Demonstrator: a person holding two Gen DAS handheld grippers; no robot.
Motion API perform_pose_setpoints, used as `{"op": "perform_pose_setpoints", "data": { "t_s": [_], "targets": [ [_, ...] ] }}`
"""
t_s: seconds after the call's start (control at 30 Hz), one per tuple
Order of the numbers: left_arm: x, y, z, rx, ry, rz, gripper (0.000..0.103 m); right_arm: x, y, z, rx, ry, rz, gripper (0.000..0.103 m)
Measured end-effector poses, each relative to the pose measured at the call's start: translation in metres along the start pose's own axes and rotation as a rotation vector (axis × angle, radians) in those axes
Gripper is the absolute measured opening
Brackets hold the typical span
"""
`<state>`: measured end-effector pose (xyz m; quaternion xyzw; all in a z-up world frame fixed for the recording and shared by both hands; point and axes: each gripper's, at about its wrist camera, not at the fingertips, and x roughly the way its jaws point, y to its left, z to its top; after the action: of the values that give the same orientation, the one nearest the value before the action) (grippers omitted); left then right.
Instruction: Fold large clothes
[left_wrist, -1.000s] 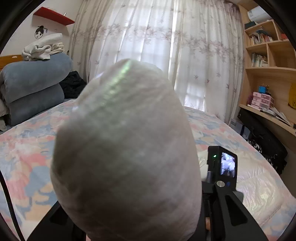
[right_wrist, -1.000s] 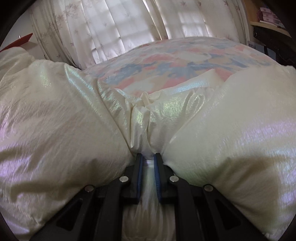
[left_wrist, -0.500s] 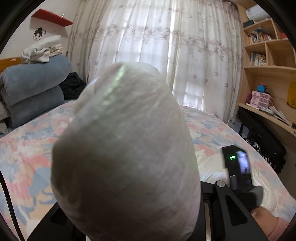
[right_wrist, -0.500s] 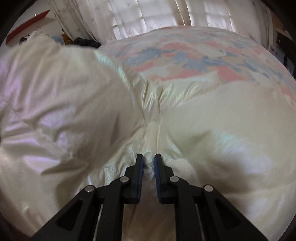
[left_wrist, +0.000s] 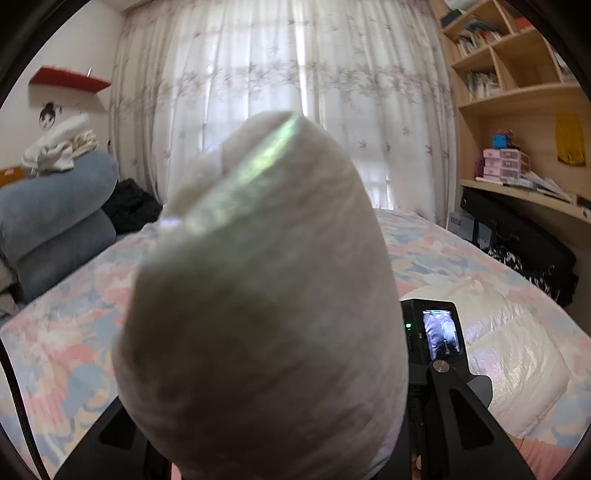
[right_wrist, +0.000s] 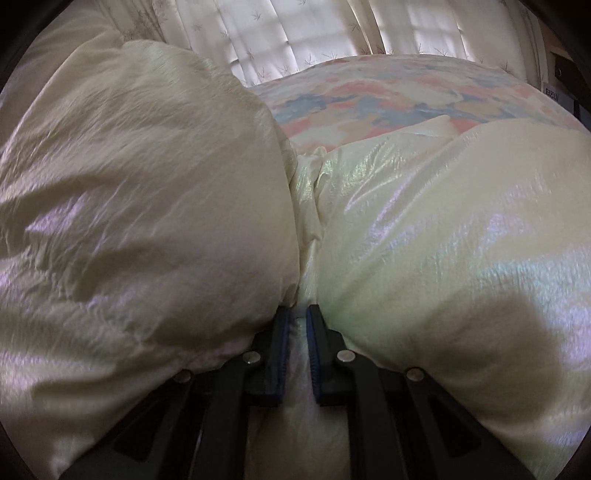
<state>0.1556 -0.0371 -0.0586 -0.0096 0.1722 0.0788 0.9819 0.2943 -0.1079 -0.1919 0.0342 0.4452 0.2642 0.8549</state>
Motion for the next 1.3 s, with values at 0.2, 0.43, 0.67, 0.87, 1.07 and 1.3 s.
{"op": "perform_pose_setpoints", "data": {
  "t_s": [0.2, 0.43, 0.67, 0.87, 1.07, 1.3],
  "targets": [
    [-0.006, -0.029, 0.006, 0.096, -0.017, 0.013, 0.031, -0.014, -0.001, -0.002, 0.044, 0.022, 0.03, 0.01],
    [-0.014, -0.082, 0.009, 0.197, -0.015, -0.024, 0.031, -0.115, -0.04, -0.009, 0.072, -0.013, -0.015, 0.01],
    [-0.013, -0.174, -0.012, 0.394, 0.012, -0.079, 0.032, -0.231, -0.146, -0.055, 0.357, -0.238, -0.169, 0.01],
    [-0.003, -0.269, -0.065, 0.67, 0.049, -0.073, 0.035, -0.271, -0.202, -0.112, 0.588, -0.338, -0.263, 0.01],
    [-0.015, -0.318, -0.103, 0.798, 0.01, -0.049, 0.04, -0.261, -0.233, -0.139, 0.703, -0.285, -0.272, 0.01],
    [-0.022, -0.322, -0.104, 0.772, 0.024, -0.073, 0.04, -0.265, -0.229, -0.14, 0.681, -0.317, -0.284, 0.01]
  ]
}}
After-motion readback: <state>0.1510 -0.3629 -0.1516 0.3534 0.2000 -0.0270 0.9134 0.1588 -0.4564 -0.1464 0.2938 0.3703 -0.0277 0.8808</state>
